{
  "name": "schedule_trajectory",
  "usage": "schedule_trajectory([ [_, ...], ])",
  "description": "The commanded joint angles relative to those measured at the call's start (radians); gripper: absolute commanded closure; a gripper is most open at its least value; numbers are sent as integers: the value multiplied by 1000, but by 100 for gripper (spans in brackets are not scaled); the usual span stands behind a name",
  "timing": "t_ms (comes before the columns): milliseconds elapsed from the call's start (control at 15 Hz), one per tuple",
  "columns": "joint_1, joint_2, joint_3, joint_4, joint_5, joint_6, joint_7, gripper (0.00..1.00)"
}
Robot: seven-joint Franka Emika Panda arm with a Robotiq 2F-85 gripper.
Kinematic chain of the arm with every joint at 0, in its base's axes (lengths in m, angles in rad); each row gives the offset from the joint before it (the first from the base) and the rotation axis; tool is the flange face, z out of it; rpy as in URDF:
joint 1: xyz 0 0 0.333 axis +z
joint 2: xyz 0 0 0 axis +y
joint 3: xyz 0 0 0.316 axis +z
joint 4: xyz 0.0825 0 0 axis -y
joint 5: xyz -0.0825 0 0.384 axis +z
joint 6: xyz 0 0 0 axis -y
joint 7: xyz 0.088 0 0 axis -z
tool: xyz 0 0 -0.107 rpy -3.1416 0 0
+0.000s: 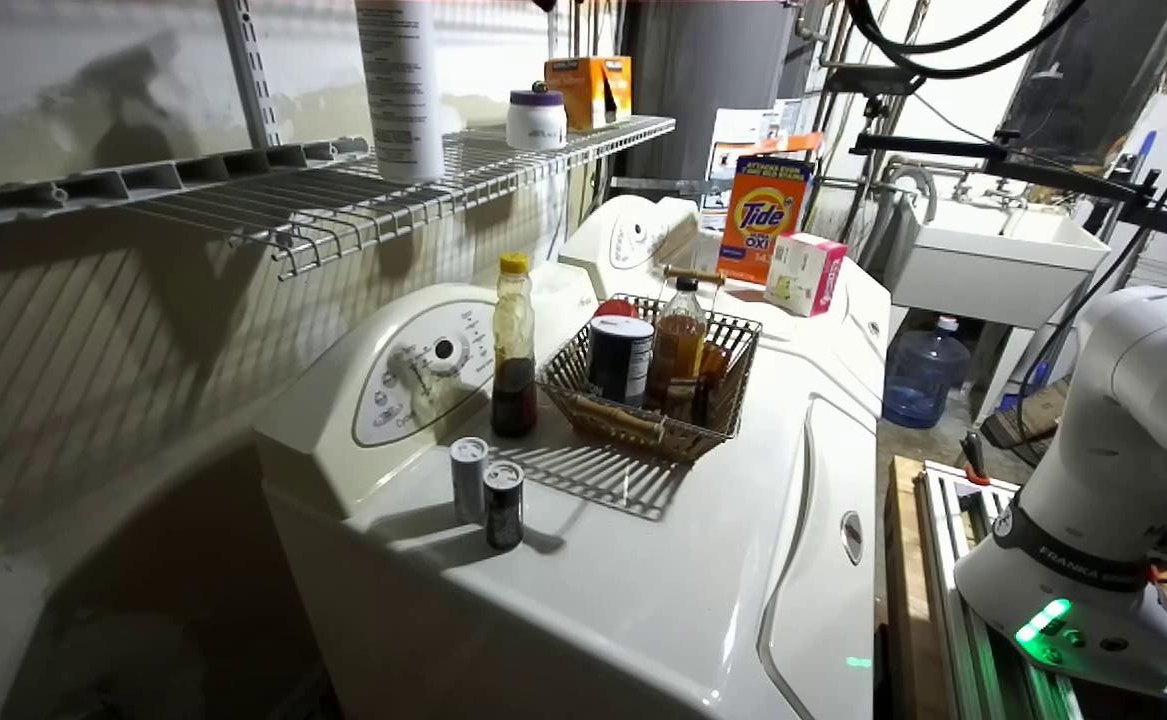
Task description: Squeeze the spray bottle
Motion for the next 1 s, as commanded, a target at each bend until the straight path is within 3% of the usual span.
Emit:
schedule_trajectory([
  [0,13,16,-27,16,7,74,-31,0],
  [133,18,41,-56,43,41,151,-129,0],
  [333,15,74,-104,86,72,179,-284,0],
  [667,16,155,-186,161,236,248,-564,0],
  [933,3,233,-208,232,386,275,-739,0],
])
